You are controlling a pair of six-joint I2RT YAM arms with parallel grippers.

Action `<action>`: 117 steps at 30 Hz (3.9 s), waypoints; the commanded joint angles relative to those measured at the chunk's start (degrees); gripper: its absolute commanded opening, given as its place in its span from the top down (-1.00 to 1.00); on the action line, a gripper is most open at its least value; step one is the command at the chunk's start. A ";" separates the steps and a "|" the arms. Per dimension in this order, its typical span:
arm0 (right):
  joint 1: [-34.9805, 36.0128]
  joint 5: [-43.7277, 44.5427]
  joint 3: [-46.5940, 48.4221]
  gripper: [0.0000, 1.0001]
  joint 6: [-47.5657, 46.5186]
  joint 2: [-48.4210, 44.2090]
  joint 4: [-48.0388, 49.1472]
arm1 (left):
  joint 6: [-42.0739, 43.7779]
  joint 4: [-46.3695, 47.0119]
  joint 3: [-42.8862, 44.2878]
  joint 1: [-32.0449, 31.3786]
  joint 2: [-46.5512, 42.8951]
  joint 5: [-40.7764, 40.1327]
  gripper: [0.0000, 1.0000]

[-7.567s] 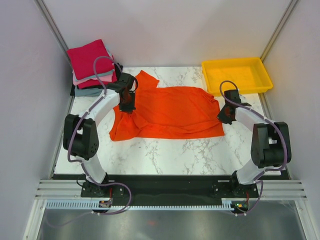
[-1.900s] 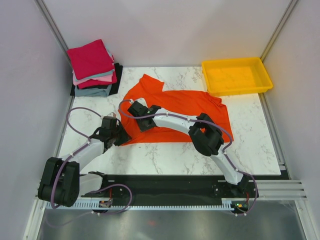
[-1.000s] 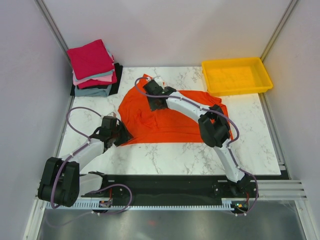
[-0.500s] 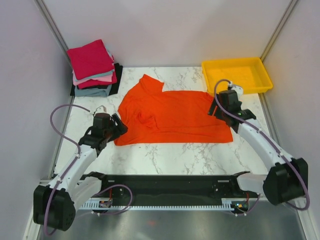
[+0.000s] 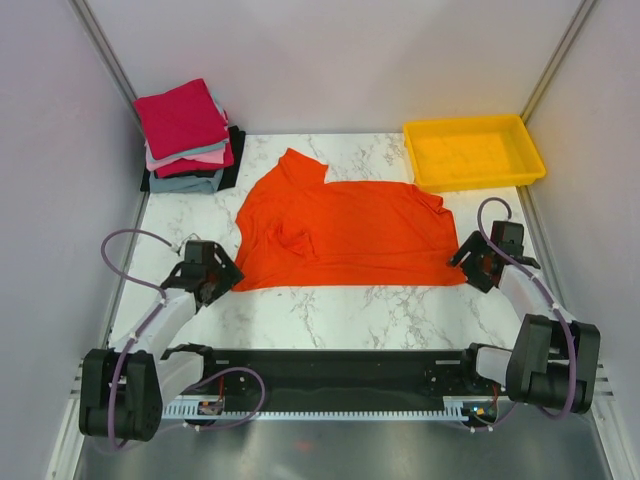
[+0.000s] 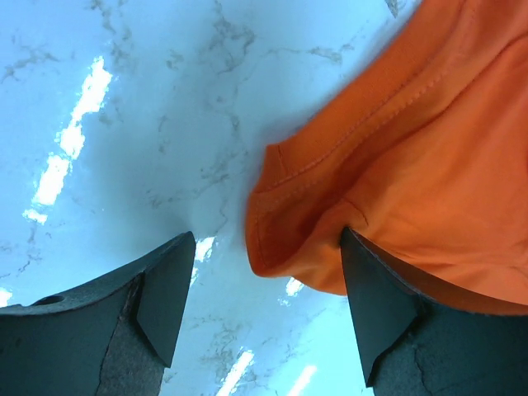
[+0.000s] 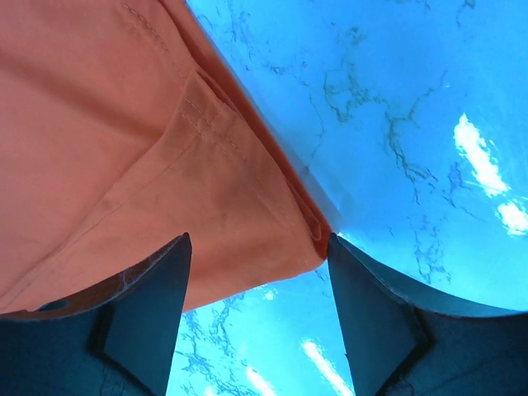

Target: Fold and stack the t-shirts

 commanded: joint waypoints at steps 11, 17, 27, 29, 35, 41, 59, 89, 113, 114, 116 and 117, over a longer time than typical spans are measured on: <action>-1.15 -3.15 -3.24 0.17 1.98 6.68 10.49 | -2.84 9.05 0.12 0.58 6.47 2.94 -0.49; -1.15 -2.62 -3.06 0.84 1.63 6.33 10.75 | -1.97 12.03 0.56 0.49 7.80 4.61 0.23; -5.09 -0.24 -0.17 1.00 -0.38 -1.49 2.06 | -0.99 -2.80 7.15 1.19 -5.89 0.48 0.95; -6.07 -1.47 0.01 1.00 -0.65 -3.06 -0.49 | -1.35 -7.27 7.85 1.54 -8.19 1.10 0.95; -6.51 -4.28 -4.72 1.00 2.42 -10.53 -3.66 | -5.03 -14.32 6.54 1.54 -15.31 5.41 0.90; -7.65 -4.55 -10.34 0.92 5.49 -15.54 -6.83 | -11.97 -21.26 6.45 1.46 -23.21 9.19 0.58; -11.17 -4.46 4.65 -0.96 5.51 -24.71 -11.32 | -2.50 -17.26 18.74 1.46 -18.96 13.57 -0.73; 7.90 -1.12 20.67 -0.96 -5.49 6.77 -0.33 | 19.05 0.87 106.22 0.05 88.15 38.19 -0.42; 7.90 0.99 18.47 -0.96 -5.93 8.70 0.73 | 20.98 5.44 95.13 -3.55 85.84 34.41 0.78; 7.99 1.08 18.38 -0.96 -6.01 9.14 1.08 | 21.07 5.62 95.39 -3.55 85.93 34.59 0.92; 7.99 1.51 18.64 -0.96 -6.01 9.67 1.43 | 20.98 5.71 95.39 -3.55 85.67 35.63 0.96; 7.90 1.78 18.82 -0.96 -6.19 10.19 2.04 | 20.89 5.71 95.39 -3.64 85.32 35.99 0.96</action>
